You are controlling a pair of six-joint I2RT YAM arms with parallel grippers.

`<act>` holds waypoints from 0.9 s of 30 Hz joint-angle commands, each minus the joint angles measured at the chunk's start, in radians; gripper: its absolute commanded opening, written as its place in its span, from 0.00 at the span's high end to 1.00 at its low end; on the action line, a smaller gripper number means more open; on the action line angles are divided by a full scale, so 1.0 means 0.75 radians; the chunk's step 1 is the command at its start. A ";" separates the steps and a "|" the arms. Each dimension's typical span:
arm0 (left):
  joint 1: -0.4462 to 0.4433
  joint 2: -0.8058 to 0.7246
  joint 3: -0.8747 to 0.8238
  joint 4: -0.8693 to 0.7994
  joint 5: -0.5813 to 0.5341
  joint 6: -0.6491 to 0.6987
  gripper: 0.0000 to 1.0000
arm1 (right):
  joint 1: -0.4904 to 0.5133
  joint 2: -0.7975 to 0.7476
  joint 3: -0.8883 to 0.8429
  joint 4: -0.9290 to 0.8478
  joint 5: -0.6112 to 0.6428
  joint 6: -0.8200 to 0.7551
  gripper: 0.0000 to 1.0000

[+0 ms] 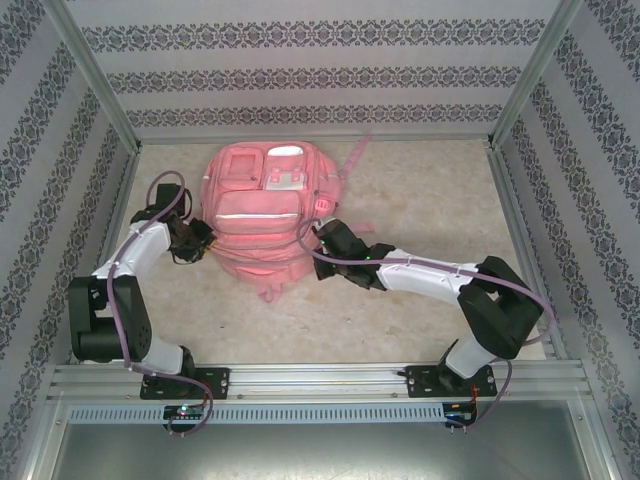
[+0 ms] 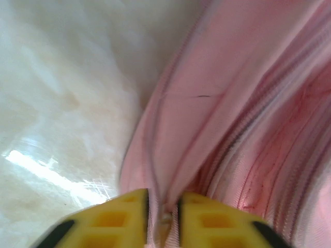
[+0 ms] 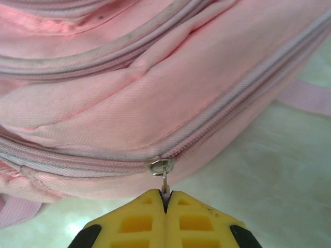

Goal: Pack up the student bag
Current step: Zip the student bag at the top-center of the table.

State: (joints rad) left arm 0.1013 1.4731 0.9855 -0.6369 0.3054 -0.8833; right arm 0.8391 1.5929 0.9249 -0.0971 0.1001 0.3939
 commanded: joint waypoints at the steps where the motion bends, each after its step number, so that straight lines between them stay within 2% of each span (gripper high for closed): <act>1: 0.016 -0.056 0.006 -0.077 0.048 0.048 0.55 | 0.032 0.042 0.045 -0.007 0.027 0.057 1.00; 2: 0.005 -0.088 -0.020 -0.072 0.082 0.004 0.48 | 0.038 0.051 0.049 0.000 0.026 0.065 1.00; 4: -0.037 -0.159 -0.071 -0.062 0.137 -0.087 0.41 | 0.042 0.065 0.051 0.009 0.028 0.072 1.00; 8: -0.214 -0.274 -0.174 0.020 0.201 -0.323 0.39 | 0.042 0.077 0.045 0.027 0.028 0.076 1.00; 12: -0.411 -0.316 -0.207 0.145 0.179 -0.552 0.39 | 0.042 0.081 0.040 0.035 0.031 0.074 1.00; 16: -0.554 -0.282 -0.205 0.282 0.162 -0.717 0.37 | 0.041 0.081 0.037 0.041 0.026 0.072 1.00; 18: -0.614 -0.241 -0.195 0.344 0.161 -0.787 0.33 | 0.041 0.077 0.032 0.043 0.025 0.072 1.00; 21: -0.681 -0.165 -0.170 0.427 0.180 -0.854 0.32 | 0.041 0.069 0.019 0.052 0.020 0.073 1.00; 27: -0.778 -0.039 -0.114 0.465 0.092 -0.933 0.32 | 0.043 0.065 0.005 0.078 -0.010 0.083 1.00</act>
State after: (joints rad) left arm -0.4587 1.4181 0.8616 -0.3504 0.4133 -1.5017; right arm 0.8604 1.6451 0.9394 -0.0666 0.1062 0.4427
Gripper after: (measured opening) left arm 0.681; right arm 0.065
